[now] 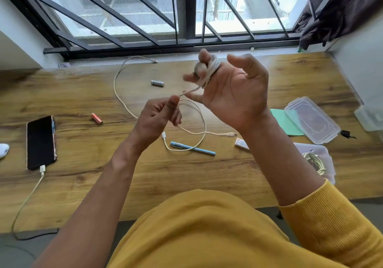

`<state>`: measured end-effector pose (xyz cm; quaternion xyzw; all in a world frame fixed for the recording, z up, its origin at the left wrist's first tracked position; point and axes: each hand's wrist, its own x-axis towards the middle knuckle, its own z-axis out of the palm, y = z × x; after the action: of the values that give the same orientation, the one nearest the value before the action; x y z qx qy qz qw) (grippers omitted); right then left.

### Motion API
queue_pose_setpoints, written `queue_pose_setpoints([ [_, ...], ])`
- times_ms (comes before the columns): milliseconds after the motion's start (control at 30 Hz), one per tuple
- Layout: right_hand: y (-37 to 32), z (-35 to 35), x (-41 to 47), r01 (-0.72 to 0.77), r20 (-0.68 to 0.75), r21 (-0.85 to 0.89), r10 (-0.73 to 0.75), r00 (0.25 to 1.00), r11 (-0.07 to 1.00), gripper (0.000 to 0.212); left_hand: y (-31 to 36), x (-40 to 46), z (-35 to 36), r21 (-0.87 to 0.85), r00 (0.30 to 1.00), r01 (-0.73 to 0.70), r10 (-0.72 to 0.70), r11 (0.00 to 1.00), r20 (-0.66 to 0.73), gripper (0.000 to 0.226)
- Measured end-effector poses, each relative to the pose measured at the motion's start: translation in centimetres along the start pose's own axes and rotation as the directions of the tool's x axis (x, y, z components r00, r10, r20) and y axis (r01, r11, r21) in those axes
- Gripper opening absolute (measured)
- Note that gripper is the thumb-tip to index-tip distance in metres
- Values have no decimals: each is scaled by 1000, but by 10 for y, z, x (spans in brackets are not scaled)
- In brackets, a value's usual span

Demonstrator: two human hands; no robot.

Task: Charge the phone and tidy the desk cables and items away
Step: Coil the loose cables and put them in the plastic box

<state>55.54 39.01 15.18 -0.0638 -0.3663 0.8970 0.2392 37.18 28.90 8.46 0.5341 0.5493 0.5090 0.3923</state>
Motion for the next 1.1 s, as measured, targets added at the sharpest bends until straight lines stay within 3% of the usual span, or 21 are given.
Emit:
queue_pose_setpoints([
  [67, -5, 8, -1, -77, 35, -71, 80, 996, 994, 45, 6, 3, -2, -36, 999, 30, -31, 999, -12, 50],
  [167, -7, 16, -1, -180, 104, -309, 221, 970, 934, 54, 6, 6, -10, -21, 998, 56, -56, 998, -13, 52],
  [333, 3, 21, 1, -260, 28, -686, 382, 924, 680, 50, 13, 13, -27, 43, 998, 42, -40, 998, -42, 66],
  [400, 9, 21, 3, -300, -68, -800, 418, 906, 521, 45, 16, 14, -31, 101, 999, 38, -35, 994, -30, 64],
  [467, 14, 21, 6, -338, -204, -898, 412, 888, 282, 40, 17, 15, -34, 152, 999, 32, -31, 988, -9, 63],
  [533, 18, 21, 9, -345, -334, -938, 316, 888, -22, 33, 18, 16, -34, 186, 1000, 27, -27, 982, 0, 57],
  [600, 24, 19, 11, -340, -387, -907, 173, 906, -250, 26, 20, 17, -33, 181, 999, 34, -34, 983, -3, 52],
  [700, 27, 16, 12, -341, -375, -882, 47, 926, -325, 19, 24, 15, -29, 133, 998, 61, -62, 989, 3, 45],
  [767, 29, 12, 12, -343, -366, -889, 22, 930, -304, 26, 26, 15, -24, 85, 997, 74, -75, 994, 6, 42],
  [833, 32, 7, 13, -353, -356, -919, -12, 934, -179, 31, 27, 13, -17, 3, 996, 92, -92, 996, 4, 40],
  [900, 35, 8, 13, -323, -328, -934, -9, 945, 152, 38, 26, 9, -10, -92, 993, 122, -122, 988, 6, 39],
  [1000, 33, 11, 11, -174, -268, -730, -44, 962, 661, 60, 23, 2, -2, -160, 988, 155, -152, 975, 28, 41],
  [1100, 25, 13, 9, -53, -222, -408, -43, 974, 911, 69, 21, -2, 3, -167, 982, 188, -180, 968, 59, 41],
])
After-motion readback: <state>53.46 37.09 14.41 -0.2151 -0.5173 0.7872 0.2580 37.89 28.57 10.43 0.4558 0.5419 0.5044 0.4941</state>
